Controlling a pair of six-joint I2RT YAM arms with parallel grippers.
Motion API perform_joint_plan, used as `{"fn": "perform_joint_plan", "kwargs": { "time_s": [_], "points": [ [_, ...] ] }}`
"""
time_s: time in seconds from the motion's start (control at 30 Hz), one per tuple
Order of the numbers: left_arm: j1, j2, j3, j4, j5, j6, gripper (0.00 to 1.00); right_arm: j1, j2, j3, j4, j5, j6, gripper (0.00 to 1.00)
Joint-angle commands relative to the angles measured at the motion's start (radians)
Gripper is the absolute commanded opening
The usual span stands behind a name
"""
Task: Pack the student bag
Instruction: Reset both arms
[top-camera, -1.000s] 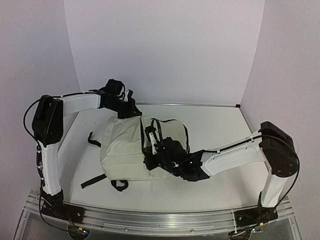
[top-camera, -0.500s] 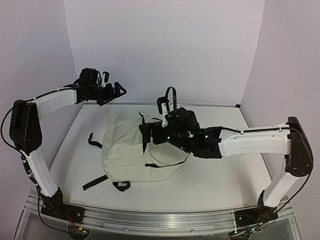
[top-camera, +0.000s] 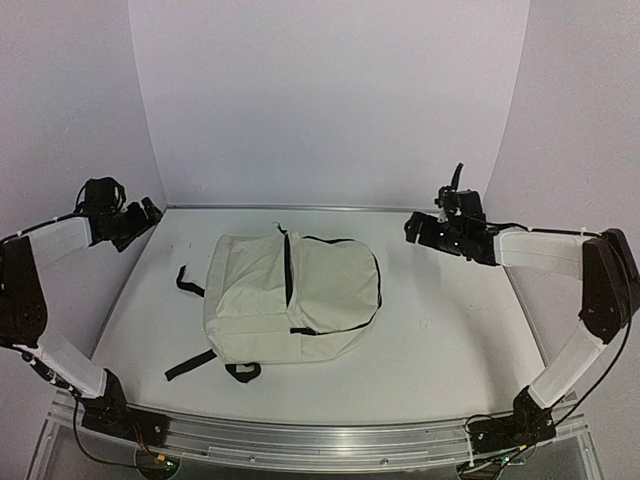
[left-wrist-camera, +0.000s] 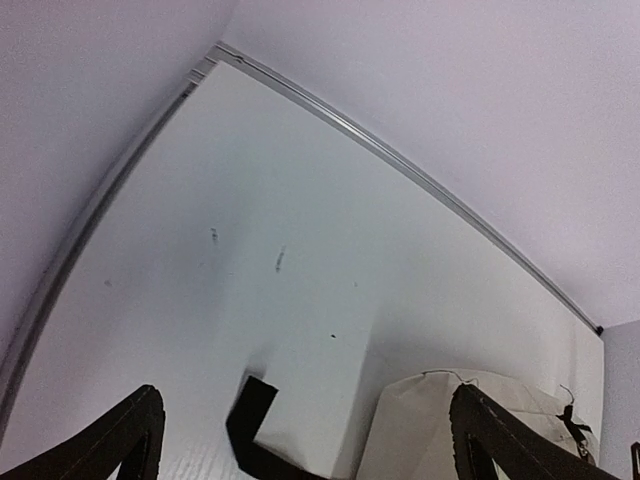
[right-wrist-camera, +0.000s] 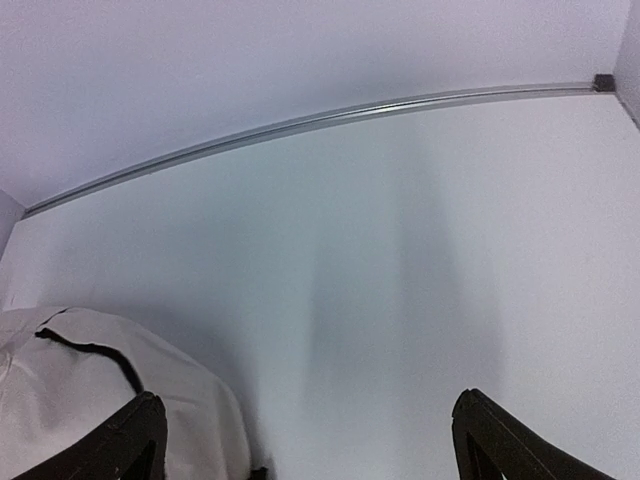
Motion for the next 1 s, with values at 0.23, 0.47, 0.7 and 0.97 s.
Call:
{"fn": "perform_joint_plan", "kwargs": {
  "time_s": [0.23,0.47,0.7,0.97],
  "points": [
    [0.050,-0.424,-0.411,0.318,-0.346,0.081,1.00,-0.156,-0.432,-0.325,0.341,0.179,-0.160,0.98],
    [0.049,-0.513,-0.627,0.494,-0.423,0.135,1.00,-0.172,-0.525,-0.597,0.712,0.241,-0.290,0.98],
    [0.049,-0.514,-0.698,0.529,-0.426,0.168,1.00,-0.175,-0.536,-0.750,0.874,0.241,-0.317,0.98],
    [0.049,-0.528,-0.717,0.550,-0.436,0.172,1.00,-0.175,-0.520,-0.740,0.876,0.244,-0.322,0.98]
  ]
}}
